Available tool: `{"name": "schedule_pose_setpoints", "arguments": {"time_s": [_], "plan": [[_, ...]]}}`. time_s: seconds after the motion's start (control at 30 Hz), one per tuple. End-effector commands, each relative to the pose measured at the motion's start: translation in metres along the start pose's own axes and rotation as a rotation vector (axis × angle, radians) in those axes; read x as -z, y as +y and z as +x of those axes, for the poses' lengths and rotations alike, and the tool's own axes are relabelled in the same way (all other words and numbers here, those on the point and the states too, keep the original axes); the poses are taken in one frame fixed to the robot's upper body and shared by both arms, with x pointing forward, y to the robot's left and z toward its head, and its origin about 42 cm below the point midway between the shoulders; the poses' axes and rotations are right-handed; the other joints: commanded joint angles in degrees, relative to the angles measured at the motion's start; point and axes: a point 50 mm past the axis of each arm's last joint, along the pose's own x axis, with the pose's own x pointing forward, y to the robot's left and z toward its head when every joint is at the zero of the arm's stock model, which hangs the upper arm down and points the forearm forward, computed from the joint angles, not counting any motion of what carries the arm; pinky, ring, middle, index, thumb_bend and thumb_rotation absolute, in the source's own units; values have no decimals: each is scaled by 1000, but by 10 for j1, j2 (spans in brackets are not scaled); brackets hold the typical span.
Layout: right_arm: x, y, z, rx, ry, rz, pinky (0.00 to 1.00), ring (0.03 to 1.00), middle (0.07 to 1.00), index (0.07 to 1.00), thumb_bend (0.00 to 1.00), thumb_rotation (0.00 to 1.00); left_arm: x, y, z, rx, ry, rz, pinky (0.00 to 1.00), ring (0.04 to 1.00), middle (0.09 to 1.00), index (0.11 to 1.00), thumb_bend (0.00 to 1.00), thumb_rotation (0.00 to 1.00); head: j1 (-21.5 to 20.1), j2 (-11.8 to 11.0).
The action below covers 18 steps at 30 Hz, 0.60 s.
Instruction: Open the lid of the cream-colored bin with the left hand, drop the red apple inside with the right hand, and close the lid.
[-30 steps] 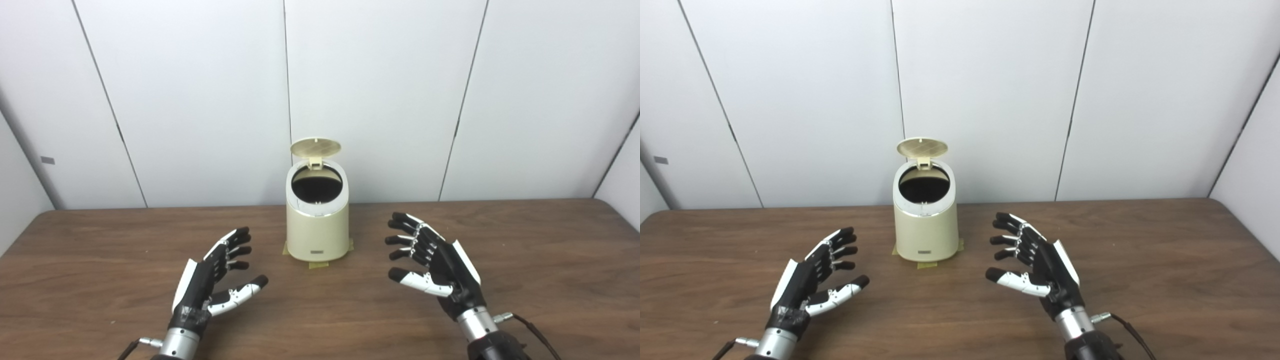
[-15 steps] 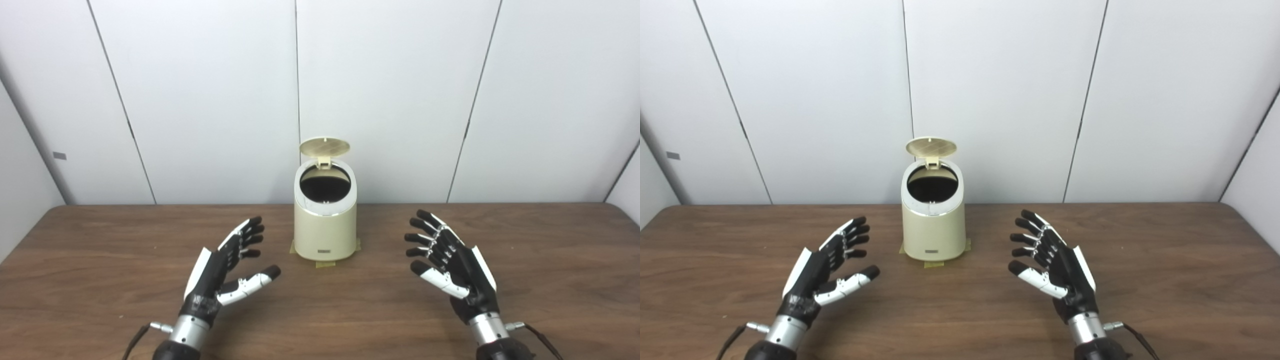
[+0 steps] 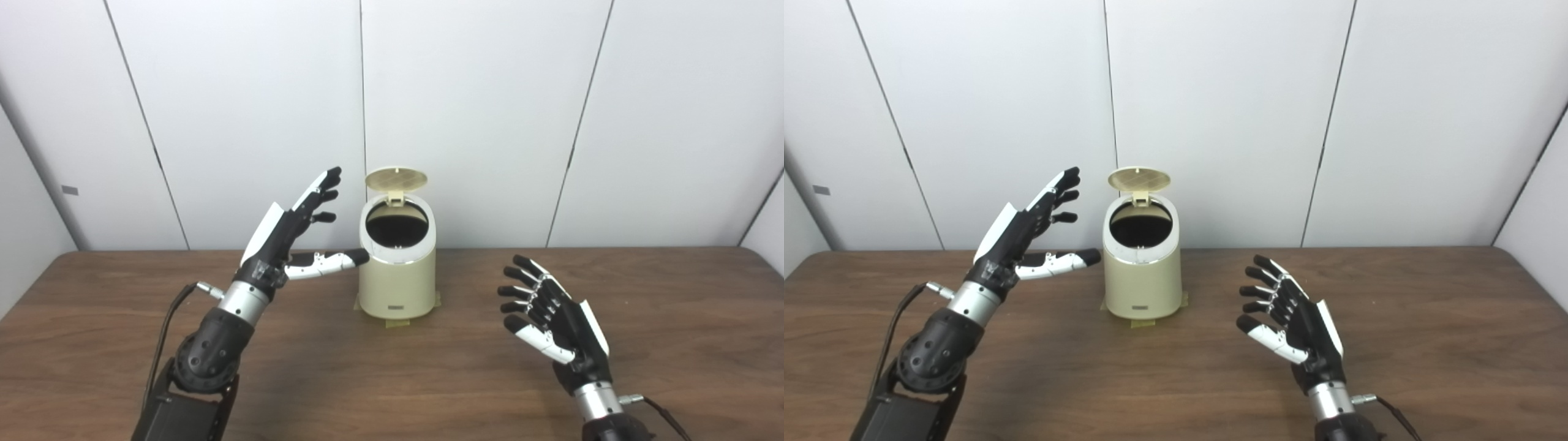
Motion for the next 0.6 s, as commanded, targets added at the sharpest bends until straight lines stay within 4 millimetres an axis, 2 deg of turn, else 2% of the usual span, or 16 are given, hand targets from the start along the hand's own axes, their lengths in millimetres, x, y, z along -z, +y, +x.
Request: {"name": "schedule_pose_setpoints", "arguments": {"time_s": [0.0, 0.17, 0.43, 0.57], "plan": [[-3, -1, 1, -11, -38, 3, 607, 727, 814, 839, 828, 473, -35, 19, 33, -6, -102, 67, 853, 949, 981, 979, 852, 383, 2, 1], [-3, -2, 0, -35, -46, 0, 620, 731, 821, 836, 820, 494, -53, 13, 54, 84, -124, 248, 818, 941, 977, 955, 866, 390, 1, 2], [-4, -1, -1, -52, -53, -2, 635, 739, 830, 832, 818, 498, -62, 15, 84, 144, -98, 497, 788, 909, 918, 885, 881, 400, -2, 1], [-5, 0, -1, -57, -54, 2, 641, 741, 828, 828, 815, 498, -63, 18, 95, 166, -84, 565, 777, 908, 923, 909, 893, 433, -4, 1]]}}
